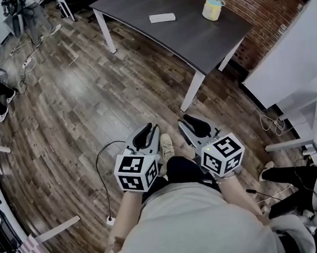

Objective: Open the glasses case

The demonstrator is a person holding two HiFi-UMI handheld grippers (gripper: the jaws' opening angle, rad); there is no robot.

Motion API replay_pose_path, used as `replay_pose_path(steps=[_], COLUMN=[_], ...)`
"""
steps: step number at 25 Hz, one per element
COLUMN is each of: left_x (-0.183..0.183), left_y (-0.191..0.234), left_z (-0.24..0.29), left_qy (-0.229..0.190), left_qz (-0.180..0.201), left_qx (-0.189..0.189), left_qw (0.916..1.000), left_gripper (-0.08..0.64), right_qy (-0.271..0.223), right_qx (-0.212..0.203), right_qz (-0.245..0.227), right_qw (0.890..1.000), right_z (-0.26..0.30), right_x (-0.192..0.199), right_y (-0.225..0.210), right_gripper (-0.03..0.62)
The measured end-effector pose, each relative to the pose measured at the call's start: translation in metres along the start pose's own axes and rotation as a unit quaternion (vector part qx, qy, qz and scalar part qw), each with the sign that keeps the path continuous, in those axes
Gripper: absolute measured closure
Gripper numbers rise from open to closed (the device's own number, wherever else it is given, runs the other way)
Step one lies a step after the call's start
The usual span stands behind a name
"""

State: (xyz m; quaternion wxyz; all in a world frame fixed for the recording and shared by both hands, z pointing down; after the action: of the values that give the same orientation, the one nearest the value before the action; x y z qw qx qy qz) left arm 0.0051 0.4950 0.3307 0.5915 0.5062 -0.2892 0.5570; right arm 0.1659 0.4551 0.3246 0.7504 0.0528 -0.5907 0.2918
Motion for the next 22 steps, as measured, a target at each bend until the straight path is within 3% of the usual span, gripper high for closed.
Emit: replay_pose_path(steps=[2,7,22], left_x=[-0.007,-0.031,-0.11], left_y=[0.007,0.024,0.074], left_z=[0.014,0.059,0.215], left_qy=[0.001,0.0,0.0], left_qz=[0.001,0.004,-0.001], left_qx=[-0.003,-0.017,-0.048], left_qw=[1.0,0.9998,0.9989], left_gripper=[0.458,0.434,0.431], right_qy=[-0.001,0.001,0.002], right_qx=[-0.002,-0.008,-0.038], right_qz=[-0.001,-0.008,-0.01], right_qw=[1.0,1.0,0.999], right_z=[0.013,0.045,0.145], right_x=[-0.007,-0.032,-0.108], right_y=[-0.015,-0.057,-0.189], right_gripper=[0.5,0.485,0.474])
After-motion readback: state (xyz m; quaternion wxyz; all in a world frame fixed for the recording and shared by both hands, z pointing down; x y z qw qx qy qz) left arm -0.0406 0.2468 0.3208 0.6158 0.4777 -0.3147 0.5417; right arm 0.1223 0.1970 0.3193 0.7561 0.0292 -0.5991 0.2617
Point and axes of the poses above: the fingertips, and each gripper's own axes: z forward along the fingers, y to its left, x out of its underside, the point moved 7 cm from there along -z, backward along the fingers, and after that the axes turned 8 degrees about -x, right-handed, at the moved point
